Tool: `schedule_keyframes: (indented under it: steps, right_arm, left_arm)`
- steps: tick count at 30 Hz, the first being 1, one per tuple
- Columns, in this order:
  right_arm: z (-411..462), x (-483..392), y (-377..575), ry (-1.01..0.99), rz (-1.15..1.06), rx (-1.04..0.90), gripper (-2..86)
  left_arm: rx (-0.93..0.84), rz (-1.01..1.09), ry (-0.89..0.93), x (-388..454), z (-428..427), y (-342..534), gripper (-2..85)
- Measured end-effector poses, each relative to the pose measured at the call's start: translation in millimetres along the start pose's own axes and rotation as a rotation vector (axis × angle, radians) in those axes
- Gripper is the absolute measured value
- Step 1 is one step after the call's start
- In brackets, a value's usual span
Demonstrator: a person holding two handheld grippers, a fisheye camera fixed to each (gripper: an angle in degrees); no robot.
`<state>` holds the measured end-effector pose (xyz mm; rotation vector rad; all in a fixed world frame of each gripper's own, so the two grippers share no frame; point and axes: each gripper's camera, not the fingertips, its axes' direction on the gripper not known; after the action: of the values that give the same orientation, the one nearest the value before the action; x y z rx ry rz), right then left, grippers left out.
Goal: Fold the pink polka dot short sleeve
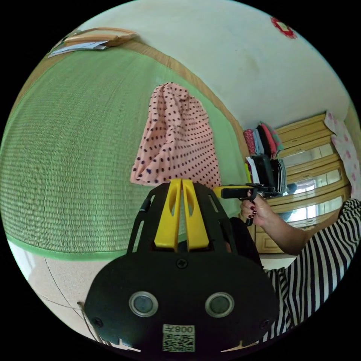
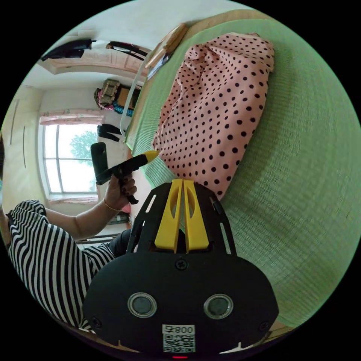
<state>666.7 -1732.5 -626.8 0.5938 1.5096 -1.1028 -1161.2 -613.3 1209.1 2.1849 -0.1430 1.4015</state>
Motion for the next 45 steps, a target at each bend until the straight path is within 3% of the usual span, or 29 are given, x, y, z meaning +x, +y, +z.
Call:
schedule_keyframes:
  steps: [8,15,19,26,36,45]
  right_arm:
    - [-45.6,26.5,18.0,-0.054,0.056,0.116,0.0]
    - [-102.2,46.3,-58.3,0.071,0.016,0.243,0.0]
    - [-106.4,70.7,-96.9,0.106,0.077,0.188,0.0]
    - [-123.3,81.3,-83.9,-0.1,0.062,0.252,0.2]
    - [-123.3,83.2,16.5,-0.158,0.114,0.145,3.1]
    - [-120.9,100.6,47.3,-0.246,0.196,0.104,7.1]
  left_arm:
    - [-0.121,0.168,0.048,57.1,40.0,-6.9,0.6]
    - [-0.185,0.234,0.035,82.3,81.5,-26.5,0.4]
    - [-0.233,0.229,-0.013,81.3,97.1,-32.5,0.4]
    - [-0.256,0.243,0.011,76.3,102.6,-34.0,1.3]
    - [-0.296,0.011,0.302,40.4,128.2,-35.0,7.3]
    - [-0.209,-0.145,0.422,3.4,139.9,-37.3,2.4]
